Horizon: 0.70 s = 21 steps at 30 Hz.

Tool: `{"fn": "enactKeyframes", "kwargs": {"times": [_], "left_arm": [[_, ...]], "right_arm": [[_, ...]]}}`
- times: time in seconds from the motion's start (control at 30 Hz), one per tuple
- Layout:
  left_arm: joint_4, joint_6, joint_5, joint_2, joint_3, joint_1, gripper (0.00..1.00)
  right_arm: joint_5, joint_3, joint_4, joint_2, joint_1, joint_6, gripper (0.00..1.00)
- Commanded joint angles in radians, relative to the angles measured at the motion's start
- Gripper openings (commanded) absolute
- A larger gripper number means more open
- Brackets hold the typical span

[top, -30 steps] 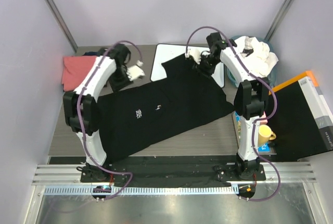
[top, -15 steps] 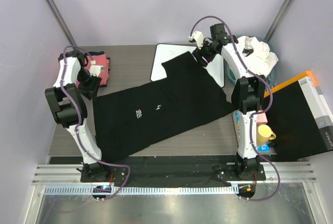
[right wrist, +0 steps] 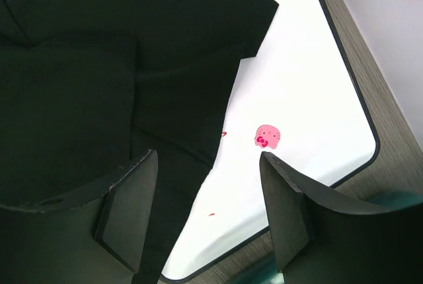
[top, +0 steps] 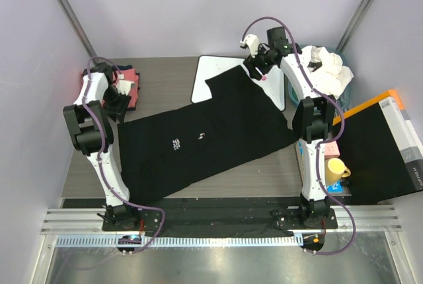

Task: Fold and stack the t-shirts
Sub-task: Grap the side of the flattened tshirt furthest away from the robot with both arms

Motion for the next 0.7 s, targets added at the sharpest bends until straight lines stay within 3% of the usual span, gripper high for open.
{"fn": "enactKeyframes", "kwargs": {"times": [0.0, 0.13, 0.4, 0.67], "left_arm": [[0.066, -0.013, -0.027, 0.010, 0.009, 0.003, 0.38], [0.053, 0.003, -0.010, 0.035, -0.010, 0.002, 0.38], [0.207, 0.061, -0.071, 0.030, -0.181, 0.002, 0.38], [0.273, 0.070, -0.053, -0.017, -0.208, 0.002, 0.37]], "right_arm": [[0.004, 0.055, 0.033, 0.017, 0.001, 0.028, 0.69], [0.014, 0.089, 0.038, 0.039, 0.004, 0.027, 0.71], [0.018, 0.094, 0.036, 0.040, 0.004, 0.020, 0.72], [0.037, 0.097, 0.015, 0.036, 0.009, -0.001, 0.73]]}}
